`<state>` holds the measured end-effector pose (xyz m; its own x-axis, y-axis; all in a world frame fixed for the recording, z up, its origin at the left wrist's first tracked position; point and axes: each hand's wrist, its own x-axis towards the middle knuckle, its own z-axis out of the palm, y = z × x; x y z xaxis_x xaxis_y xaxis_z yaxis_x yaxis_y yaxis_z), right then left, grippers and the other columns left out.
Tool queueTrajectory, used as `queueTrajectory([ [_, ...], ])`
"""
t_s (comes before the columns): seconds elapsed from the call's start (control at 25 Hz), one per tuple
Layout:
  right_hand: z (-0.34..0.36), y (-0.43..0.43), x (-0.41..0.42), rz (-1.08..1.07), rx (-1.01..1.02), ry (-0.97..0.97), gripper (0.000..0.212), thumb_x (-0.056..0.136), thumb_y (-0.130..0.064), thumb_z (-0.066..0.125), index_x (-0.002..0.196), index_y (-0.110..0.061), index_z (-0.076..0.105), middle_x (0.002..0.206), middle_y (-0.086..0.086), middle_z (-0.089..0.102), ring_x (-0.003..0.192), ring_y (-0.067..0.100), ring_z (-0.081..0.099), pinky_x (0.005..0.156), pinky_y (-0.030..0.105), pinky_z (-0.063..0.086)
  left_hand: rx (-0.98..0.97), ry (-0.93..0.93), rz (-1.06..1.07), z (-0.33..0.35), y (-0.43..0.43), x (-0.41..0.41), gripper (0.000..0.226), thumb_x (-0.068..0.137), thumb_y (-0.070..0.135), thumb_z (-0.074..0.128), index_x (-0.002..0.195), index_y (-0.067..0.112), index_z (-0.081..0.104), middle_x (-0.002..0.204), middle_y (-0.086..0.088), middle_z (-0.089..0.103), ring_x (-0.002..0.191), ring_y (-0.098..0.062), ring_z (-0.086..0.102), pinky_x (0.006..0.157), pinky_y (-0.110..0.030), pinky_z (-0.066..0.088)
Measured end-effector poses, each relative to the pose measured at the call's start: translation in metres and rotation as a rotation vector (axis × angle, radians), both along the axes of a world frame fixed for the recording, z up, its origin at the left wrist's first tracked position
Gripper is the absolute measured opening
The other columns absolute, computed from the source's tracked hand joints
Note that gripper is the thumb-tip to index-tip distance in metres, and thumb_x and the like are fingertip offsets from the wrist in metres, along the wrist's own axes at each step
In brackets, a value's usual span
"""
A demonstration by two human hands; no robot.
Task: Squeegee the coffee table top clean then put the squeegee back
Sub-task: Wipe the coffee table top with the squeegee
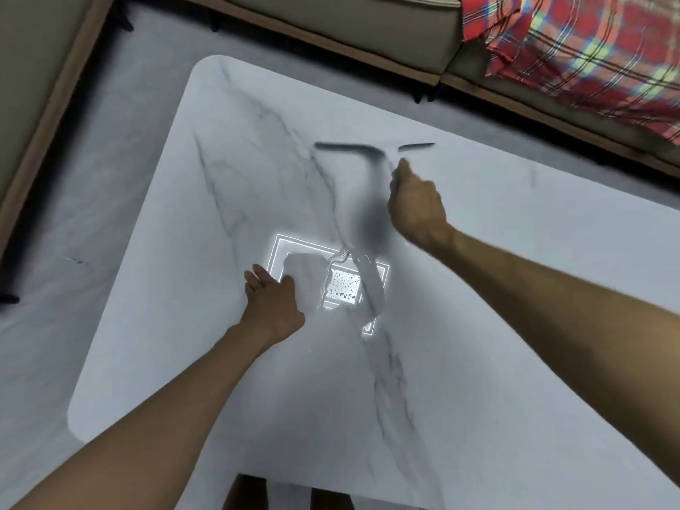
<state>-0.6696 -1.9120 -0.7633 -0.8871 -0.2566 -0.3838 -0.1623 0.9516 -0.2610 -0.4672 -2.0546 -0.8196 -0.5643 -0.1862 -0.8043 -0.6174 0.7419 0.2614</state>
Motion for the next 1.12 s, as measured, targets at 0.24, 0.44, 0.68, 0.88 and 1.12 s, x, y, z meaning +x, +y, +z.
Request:
queueTrajectory([
  [0.24, 0.026, 0.107, 0.085, 0.357, 0.145, -0.1, 0.046, 0.102, -0.033, 0.029, 0.146, -0.043, 0.021, 0.09, 0.006, 0.063, 0.078, 0.035, 0.06, 0.063, 0.037, 0.046, 0.003, 0.008, 0.015, 0.003, -0.001, 0.002, 0.057, 0.087, 0.008, 0.044, 0.14, -0.004, 0.026, 0.15, -0.042, -0.015, 0.141, -0.057, -0.013, 0.121, -0.052, 0.004],
  [0.44, 0.064, 0.194, 0.098, 0.294, 0.373, -0.115, 0.045, 0.102, -0.041, 0.02, 0.146, -0.046, 0.024, 0.086, -0.001, 0.063, 0.073, 0.028, 0.061, 0.064, 0.036, 0.049, 0.025, 0.122, 0.109, 0.007, -0.009, 0.014, 0.027, 0.08, 0.001, 0.048, 0.107, 0.004, 0.047, 0.154, -0.031, 0.009, 0.144, -0.046, 0.011, 0.117, -0.047, 0.021],
  [0.68, 0.078, 0.156, 0.047, 0.038, 0.164, -0.061, 0.042, 0.101, -0.051, 0.025, 0.134, -0.034, 0.045, 0.1, 0.014, 0.068, 0.087, 0.04, 0.06, 0.078, 0.042, 0.048, -0.065, 0.359, 0.188, 0.005, -0.004, 0.05, 0.021, 0.071, -0.006, 0.048, 0.084, 0.01, 0.043, 0.101, -0.007, 0.033, 0.097, -0.026, 0.038, 0.094, -0.033, 0.034],
  [0.88, 0.021, 0.043, -0.035, -0.264, -0.061, -0.095, 0.03, 0.1, -0.037, 0.027, 0.11, -0.019, 0.049, 0.102, 0.018, 0.064, 0.073, 0.032, 0.056, 0.058, 0.033, 0.047, -0.068, 0.215, 0.23, -0.004, -0.01, 0.076, 0.025, 0.075, -0.006, 0.044, 0.095, 0.007, 0.044, 0.136, -0.025, 0.031, 0.133, -0.042, 0.029, 0.112, -0.039, 0.025],
  [1.12, -0.006, -0.022, -0.035, -0.15, -0.026, -0.089, 0.041, 0.096, -0.013, 0.031, 0.135, -0.003, 0.04, 0.12, 0.021, 0.057, 0.087, 0.027, 0.051, 0.056, 0.029, 0.039, -0.008, 0.108, 0.167, 0.002, -0.014, 0.073, 0.027, 0.086, 0.004, 0.044, 0.112, 0.002, 0.044, 0.156, -0.034, -0.014, 0.148, -0.042, -0.013, 0.122, -0.044, 0.008],
])
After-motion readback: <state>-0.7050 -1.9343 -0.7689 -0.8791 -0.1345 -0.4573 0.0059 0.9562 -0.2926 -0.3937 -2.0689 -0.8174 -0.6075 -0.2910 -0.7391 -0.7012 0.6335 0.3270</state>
